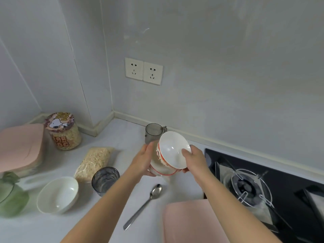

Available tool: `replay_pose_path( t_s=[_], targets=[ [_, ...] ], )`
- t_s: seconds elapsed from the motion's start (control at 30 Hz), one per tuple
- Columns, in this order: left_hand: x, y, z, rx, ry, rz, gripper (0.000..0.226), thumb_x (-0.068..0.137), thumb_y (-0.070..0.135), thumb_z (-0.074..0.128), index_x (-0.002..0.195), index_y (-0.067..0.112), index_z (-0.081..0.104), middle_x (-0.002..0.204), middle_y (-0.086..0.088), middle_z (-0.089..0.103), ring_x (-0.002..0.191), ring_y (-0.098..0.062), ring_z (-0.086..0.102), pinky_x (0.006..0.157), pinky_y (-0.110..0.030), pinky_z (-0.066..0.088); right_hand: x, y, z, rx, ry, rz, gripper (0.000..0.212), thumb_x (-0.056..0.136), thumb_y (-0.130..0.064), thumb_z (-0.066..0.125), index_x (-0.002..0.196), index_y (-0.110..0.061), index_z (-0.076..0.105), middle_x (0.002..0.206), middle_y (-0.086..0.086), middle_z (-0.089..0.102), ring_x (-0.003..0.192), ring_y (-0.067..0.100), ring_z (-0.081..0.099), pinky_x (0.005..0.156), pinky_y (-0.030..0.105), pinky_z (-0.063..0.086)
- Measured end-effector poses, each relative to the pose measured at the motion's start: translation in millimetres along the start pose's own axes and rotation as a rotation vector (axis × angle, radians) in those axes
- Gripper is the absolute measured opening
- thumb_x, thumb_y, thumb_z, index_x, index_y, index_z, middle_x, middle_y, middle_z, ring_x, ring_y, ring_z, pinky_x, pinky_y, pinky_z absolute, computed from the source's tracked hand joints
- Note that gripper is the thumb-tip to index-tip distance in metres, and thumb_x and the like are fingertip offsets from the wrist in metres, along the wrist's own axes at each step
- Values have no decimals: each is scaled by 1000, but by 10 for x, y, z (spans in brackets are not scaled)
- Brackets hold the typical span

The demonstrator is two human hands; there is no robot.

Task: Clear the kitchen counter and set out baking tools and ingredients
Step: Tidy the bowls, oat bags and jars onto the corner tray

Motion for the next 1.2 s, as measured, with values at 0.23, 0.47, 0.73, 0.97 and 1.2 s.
replay_pose_path(
  t_s=[0.23,0.47,0.73,0.97,1.2],
  targets=[
    [-606,-364,674,-40,36,-17,23,97,45,44,115,35,53,123,5,51,110,-26,50,51,-41,57,-319,473,-574,-255,-61,-83,20,93,-16,44,94,1,54,85,12,56,62,26,54,38,22,38],
    [-1142,-614,1158,-108,116,-82,34,93,55,40,110,33,60,114,-5,62,100,-30,61,51,-38,56,-697,920,-981,-193,-329,56,26,97,-22,45,119,-20,57,101,2,64,82,17,61,55,23,45],
    [-1197,-568,1346,-65,-31,-87,43,95,58,34,113,28,60,108,-7,65,96,-29,64,56,-38,57,-946,1108,-1116,406,-398,392,22,98,-15,48,119,-15,51,111,17,60,85,36,67,58,44,59],
    [-1076,-655,1524,-42,-268,-166,55,90,68,29,109,31,65,111,-9,67,101,-29,65,74,-50,58,-1071,1276,-1276,441,-280,385,32,99,-14,42,130,-18,44,116,13,56,80,32,69,57,40,58],
    [-1211,-742,2007,9,-368,-99,43,92,59,43,119,29,57,118,-6,63,99,-29,67,72,-48,59,-1303,1481,-1686,469,-172,415,32,99,-14,39,130,-22,44,117,12,56,89,34,67,58,39,59]
  ],
)
Point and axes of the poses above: each hand's wrist, its own x-axis towards the middle knuckle, its own z-axis out of the palm, y = z × x, the point moved 3 cm from there along x, towards the middle knuckle
